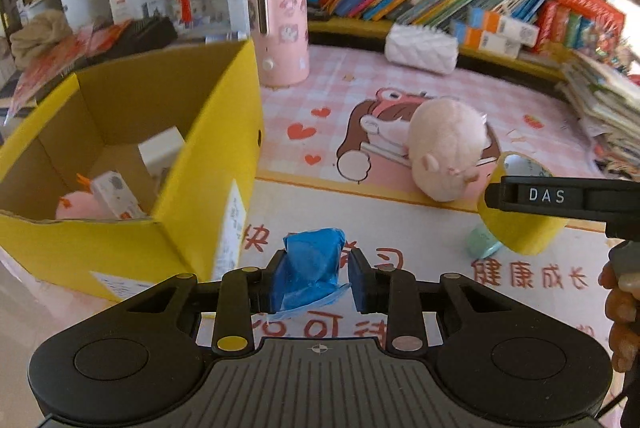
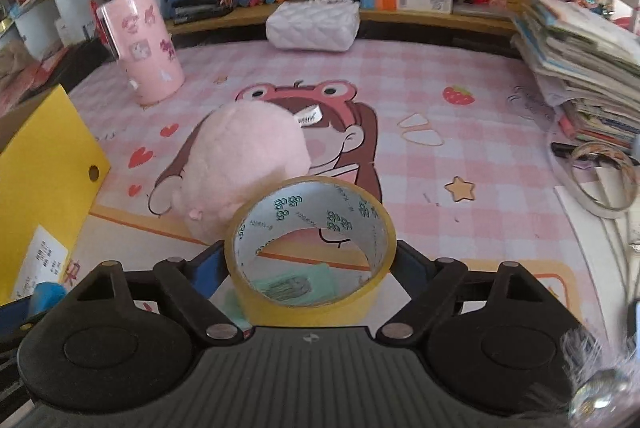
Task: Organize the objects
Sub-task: 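Carry blue object in left tool while right tool carries tape roll over box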
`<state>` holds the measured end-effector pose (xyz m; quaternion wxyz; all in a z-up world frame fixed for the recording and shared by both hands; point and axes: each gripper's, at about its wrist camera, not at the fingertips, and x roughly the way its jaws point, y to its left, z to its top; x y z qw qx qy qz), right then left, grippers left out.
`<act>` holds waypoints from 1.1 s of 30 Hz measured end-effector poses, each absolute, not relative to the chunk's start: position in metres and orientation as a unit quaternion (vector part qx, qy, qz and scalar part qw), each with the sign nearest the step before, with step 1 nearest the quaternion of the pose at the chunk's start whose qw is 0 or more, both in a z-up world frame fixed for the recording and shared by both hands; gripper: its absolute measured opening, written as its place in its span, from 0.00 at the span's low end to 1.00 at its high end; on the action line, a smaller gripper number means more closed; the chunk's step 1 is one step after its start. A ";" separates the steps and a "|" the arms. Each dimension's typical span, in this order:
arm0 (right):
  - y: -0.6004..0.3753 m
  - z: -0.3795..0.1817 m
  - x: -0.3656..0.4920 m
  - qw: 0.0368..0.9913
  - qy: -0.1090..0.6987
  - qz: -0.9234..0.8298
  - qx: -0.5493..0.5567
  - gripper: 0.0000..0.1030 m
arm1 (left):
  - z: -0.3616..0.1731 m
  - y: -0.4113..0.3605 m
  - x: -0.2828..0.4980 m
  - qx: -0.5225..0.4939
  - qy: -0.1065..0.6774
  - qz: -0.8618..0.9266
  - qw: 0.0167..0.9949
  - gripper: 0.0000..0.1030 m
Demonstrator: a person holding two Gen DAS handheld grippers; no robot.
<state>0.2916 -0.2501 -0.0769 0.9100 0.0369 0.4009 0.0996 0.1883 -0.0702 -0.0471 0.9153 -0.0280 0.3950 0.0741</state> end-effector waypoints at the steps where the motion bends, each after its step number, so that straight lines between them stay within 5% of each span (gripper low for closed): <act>1: -0.251 -0.072 0.285 0.913 0.396 0.093 0.040 0.82 | -0.044 -0.068 0.182 -0.030 0.390 0.069 0.918 0.29; 33: 0.015 -0.019 0.002 0.882 0.394 0.247 -0.069 0.82 | 0.008 0.154 -0.083 -0.090 0.300 0.206 0.927 0.29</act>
